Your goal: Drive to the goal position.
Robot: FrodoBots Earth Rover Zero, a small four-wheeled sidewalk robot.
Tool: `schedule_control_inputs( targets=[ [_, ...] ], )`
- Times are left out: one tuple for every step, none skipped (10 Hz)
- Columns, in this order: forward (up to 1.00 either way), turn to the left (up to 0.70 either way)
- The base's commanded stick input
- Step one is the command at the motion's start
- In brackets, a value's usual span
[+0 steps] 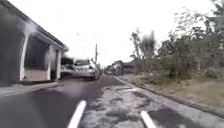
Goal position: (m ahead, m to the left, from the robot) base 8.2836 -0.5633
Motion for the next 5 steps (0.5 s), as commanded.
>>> schedule_control_inputs(
  targets=[
    [1.0,0.22],
    [1.0,0.25],
    [1.0,0.16],
    [1.0,-0.24],
    [1.0,-0.28]
  ],
)
